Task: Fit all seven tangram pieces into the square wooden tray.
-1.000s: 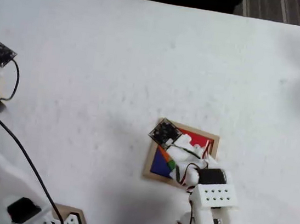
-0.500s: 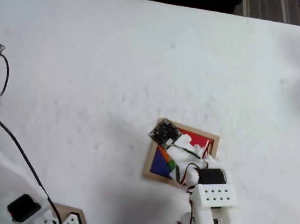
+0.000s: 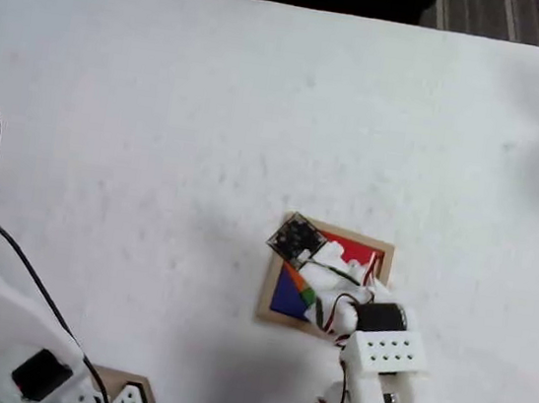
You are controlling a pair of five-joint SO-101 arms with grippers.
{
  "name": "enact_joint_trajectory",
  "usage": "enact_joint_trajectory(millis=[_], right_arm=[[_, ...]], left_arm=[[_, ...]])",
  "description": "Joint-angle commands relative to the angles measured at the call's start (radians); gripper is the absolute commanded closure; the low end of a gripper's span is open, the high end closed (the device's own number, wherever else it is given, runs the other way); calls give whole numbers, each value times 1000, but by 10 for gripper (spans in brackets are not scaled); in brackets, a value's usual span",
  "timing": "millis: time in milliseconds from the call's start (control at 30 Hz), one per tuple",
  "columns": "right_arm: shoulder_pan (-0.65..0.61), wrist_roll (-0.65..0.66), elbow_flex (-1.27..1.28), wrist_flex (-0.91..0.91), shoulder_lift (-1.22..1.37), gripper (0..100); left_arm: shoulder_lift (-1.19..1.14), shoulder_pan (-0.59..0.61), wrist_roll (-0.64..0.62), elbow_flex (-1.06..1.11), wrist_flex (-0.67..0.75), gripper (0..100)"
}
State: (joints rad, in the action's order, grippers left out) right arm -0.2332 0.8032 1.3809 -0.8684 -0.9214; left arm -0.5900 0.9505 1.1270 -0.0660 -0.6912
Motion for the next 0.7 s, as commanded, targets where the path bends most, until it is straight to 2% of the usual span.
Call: enact_joint_trajectory(millis=[0, 167, 233, 333, 533, 667], right_arm=[[-4, 3, -2, -13, 4, 953], [-4, 3, -2, -13, 4, 951], [-4, 3, -2, -13, 4, 951], [-4, 3, -2, -13, 4, 951], [-4, 3, -3, -24, 4, 953], [-4, 6, -3, -24, 4, 953]], left_arm=[[-110, 54, -89, -130, -120, 665], [-211, 31, -130, -427, -491, 665], [-245, 12, -198, -545, -644, 665], [-305, -31, -334, -700, -802, 665], [-456, -87, -684, -977, -921, 665], [-527, -91, -825, -1168, -996, 665]])
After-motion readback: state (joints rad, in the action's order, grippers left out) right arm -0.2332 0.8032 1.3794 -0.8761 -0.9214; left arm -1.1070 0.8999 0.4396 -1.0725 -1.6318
